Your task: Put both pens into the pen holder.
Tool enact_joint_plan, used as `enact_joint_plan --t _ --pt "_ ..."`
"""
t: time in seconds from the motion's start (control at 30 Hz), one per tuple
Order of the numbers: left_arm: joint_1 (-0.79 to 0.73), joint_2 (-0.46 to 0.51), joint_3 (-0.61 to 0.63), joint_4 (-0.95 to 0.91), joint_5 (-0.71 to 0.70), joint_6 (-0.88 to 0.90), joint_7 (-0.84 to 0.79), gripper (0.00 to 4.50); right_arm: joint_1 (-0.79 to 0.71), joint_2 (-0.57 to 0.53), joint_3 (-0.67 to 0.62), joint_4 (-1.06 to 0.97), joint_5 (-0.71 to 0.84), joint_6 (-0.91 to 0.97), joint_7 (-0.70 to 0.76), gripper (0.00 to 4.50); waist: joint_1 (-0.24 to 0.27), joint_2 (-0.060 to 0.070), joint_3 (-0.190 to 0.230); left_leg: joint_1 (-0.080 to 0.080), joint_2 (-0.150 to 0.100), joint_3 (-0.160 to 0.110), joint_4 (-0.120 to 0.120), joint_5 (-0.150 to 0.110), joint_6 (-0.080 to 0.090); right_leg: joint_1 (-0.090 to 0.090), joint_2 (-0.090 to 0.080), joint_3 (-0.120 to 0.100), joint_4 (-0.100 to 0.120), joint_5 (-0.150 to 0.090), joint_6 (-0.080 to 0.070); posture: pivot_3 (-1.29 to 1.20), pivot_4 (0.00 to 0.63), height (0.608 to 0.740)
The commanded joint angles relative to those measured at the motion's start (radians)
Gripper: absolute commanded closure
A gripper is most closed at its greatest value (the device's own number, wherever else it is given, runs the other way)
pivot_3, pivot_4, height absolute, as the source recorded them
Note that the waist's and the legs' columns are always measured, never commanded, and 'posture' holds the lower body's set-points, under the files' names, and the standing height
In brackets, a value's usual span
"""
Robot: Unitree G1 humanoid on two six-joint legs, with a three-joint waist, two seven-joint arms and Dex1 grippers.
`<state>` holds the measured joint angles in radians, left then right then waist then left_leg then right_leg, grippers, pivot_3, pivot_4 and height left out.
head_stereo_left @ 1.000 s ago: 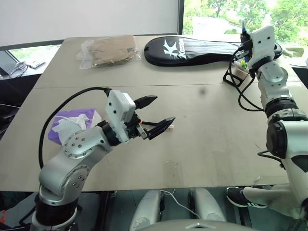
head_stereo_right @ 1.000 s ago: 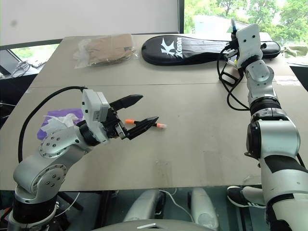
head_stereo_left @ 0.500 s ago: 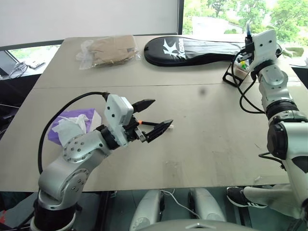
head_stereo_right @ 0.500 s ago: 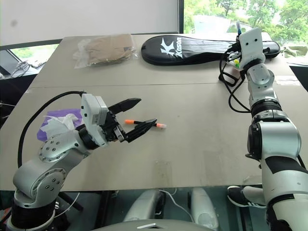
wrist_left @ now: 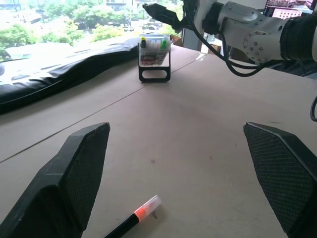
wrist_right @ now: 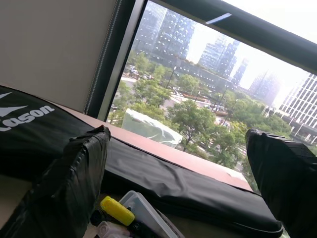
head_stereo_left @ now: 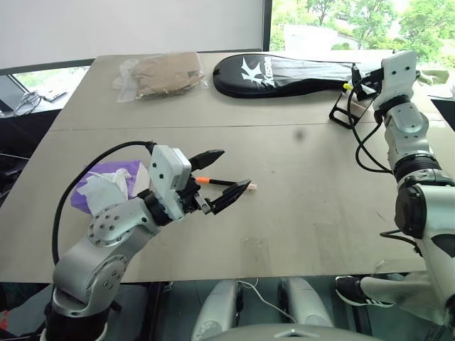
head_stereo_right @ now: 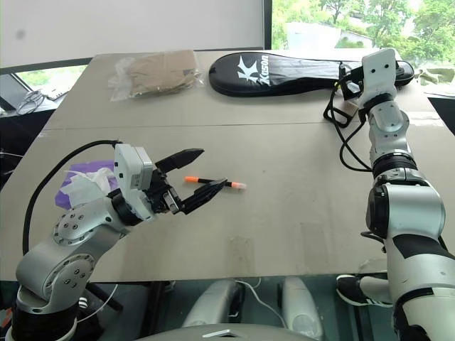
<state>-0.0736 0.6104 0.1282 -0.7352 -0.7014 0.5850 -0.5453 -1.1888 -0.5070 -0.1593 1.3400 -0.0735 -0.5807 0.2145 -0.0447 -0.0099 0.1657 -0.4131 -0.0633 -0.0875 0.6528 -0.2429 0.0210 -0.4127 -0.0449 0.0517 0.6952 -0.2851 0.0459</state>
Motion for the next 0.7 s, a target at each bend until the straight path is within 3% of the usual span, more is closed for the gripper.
enact_joint_plan --t 0.03,0.17,0.23,0.3,0.37,0.47,0.57,0.6,0.7 --pt "-0.003 0.001 0.008 -0.009 0.010 -0.018 0.002 0.00 -0.003 -0.030 -0.019 -0.060 0.024 -0.035 0.029 0.06 0.000 0.000 0.000 0.000 0.000 0.000 0.000 0.000 0.000 0.000 0.000 0.000 0.000 0.000 0.000 0.00 0.150 0.740" --pt "-0.028 0.021 -0.012 0.044 0.074 0.015 0.038 0.00 0.059 -0.032 -0.031 -0.204 0.122 0.001 0.287 0.06 0.000 0.000 0.000 0.000 0.000 0.000 0.000 0.000 0.000 0.000 0.000 0.000 0.000 0.000 0.000 0.00 0.150 0.740" --pt "-0.066 0.033 -0.018 0.079 0.048 0.073 0.039 0.00 0.173 -0.034 -0.025 -0.432 0.231 0.143 0.457 0.06 0.002 0.000 0.000 0.001 0.001 0.000 0.000 0.000 0.000 0.001 0.001 0.000 0.000 0.000 0.000 0.00 0.150 0.740" --pt "-0.151 0.105 -0.062 0.149 0.065 0.180 0.014 0.00 0.387 -0.086 0.004 -0.820 0.370 0.401 0.594 0.06 0.017 -0.001 -0.001 0.000 0.001 -0.003 0.001 0.000 0.000 0.001 0.000 -0.002 0.000 0.000 0.000 0.00 0.150 0.740" --pt "-0.241 0.163 -0.096 0.237 0.044 0.250 -0.064 0.00 0.571 -0.147 0.007 -1.138 0.477 0.645 0.624 0.06 0.030 0.000 0.000 -0.003 0.001 -0.008 0.002 0.000 0.000 0.002 0.000 -0.004 0.000 0.000 0.000 0.00 0.150 0.740" --pt "-0.422 0.278 -0.275 0.468 0.164 0.191 -0.318 0.00 0.889 -0.263 -0.041 -1.560 0.605 0.919 0.608 0.06 0.043 0.001 0.000 -0.003 -0.002 -0.010 0.002 0.000 0.001 0.002 -0.002 -0.009 -0.001 0.000 0.000 0.00 0.150 0.740" --pt "-0.566 0.301 -0.430 0.694 0.304 0.055 -0.529 0.00 1.055 -0.311 -0.089 -1.769 0.671 1.054 0.567 0.06 0.027 0.002 0.000 -0.001 -0.002 -0.006 0.002 0.000 0.001 0.002 -0.001 -0.005 0.000 0.000 0.000 0.00 0.150 0.740" --pt "-0.619 0.291 -0.486 0.780 0.360 -0.008 -0.601 0.00 1.107 -0.322 -0.103 -1.824 0.688 1.087 0.562 0.06 0.006 0.001 0.000 0.000 -0.002 -0.005 0.002 0.000 0.001 0.002 -0.001 -0.005 0.000 0.000 0.000 0.00 0.150 0.740" --pt "-0.746 0.226 -0.599 0.993 0.487 -0.162 -0.717 0.00 1.209 -0.340 -0.122 -1.916 0.693 1.113 0.580 0.06 0.013 0.000 0.000 0.002 -0.001 -0.003 0.002 -0.002 0.004 0.004 -0.001 -0.004 0.001 0.000 0.001 0.00 0.150 0.740"
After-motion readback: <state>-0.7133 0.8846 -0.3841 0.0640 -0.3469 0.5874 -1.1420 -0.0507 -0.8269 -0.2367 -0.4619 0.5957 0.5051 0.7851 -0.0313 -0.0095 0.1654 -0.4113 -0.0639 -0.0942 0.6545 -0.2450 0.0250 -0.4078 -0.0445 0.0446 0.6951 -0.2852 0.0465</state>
